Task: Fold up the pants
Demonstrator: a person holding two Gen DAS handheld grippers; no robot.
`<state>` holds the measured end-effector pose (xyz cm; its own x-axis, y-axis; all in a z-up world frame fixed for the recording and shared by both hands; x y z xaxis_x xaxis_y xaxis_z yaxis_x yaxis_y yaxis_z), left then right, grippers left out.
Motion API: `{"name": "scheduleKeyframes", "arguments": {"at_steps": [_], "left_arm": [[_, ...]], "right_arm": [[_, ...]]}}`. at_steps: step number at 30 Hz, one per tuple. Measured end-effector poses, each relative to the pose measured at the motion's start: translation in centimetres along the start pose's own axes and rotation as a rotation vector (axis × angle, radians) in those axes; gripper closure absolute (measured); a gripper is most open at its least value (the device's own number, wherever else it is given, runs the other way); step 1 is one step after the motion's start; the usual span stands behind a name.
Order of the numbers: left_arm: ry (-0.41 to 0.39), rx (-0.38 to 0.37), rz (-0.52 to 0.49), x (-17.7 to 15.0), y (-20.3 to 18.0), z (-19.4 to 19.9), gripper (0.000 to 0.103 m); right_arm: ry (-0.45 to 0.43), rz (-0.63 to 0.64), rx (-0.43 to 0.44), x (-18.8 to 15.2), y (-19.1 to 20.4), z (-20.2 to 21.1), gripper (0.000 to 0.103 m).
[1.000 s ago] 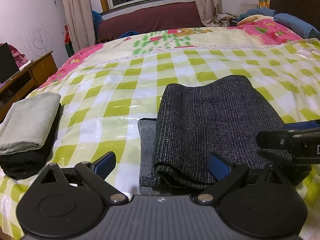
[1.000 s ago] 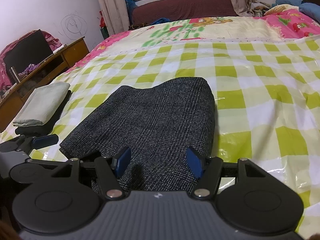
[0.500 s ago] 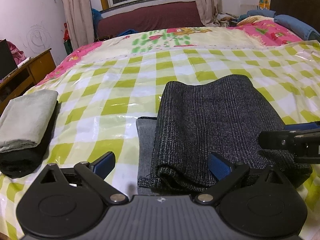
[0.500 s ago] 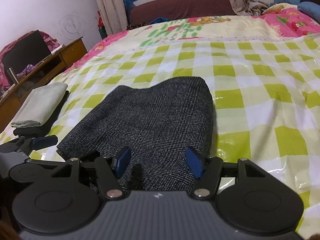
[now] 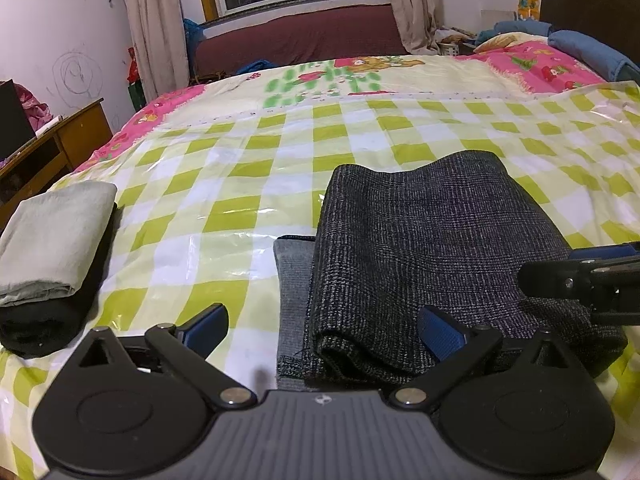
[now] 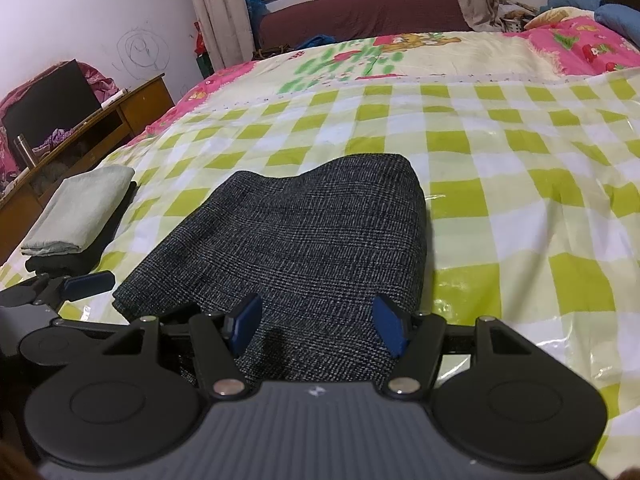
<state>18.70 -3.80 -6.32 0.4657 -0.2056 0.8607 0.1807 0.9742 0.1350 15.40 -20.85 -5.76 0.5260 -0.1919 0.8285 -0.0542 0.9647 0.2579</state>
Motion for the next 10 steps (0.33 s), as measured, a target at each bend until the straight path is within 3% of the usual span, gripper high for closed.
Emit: {"name": "scheduleKeyframes", "arguments": {"at_steps": [10], "left_arm": [[-0.001, 0.004, 0.004, -0.02, 0.11, -0.02, 0.0]], "right_arm": [[-0.003, -0.01, 0.002, 0.09, -0.08, 0.05, 0.04]]}}
Point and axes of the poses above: each gripper's, at about its wrist camera, not at the fingertips, and z roughly against the way its jaws point, y to its left, x to its top, the point moved 9 cm from there along -z, roughly the way its jaws point, and after that the axes turned 12 degrees about -y, right-handed, at the moved point
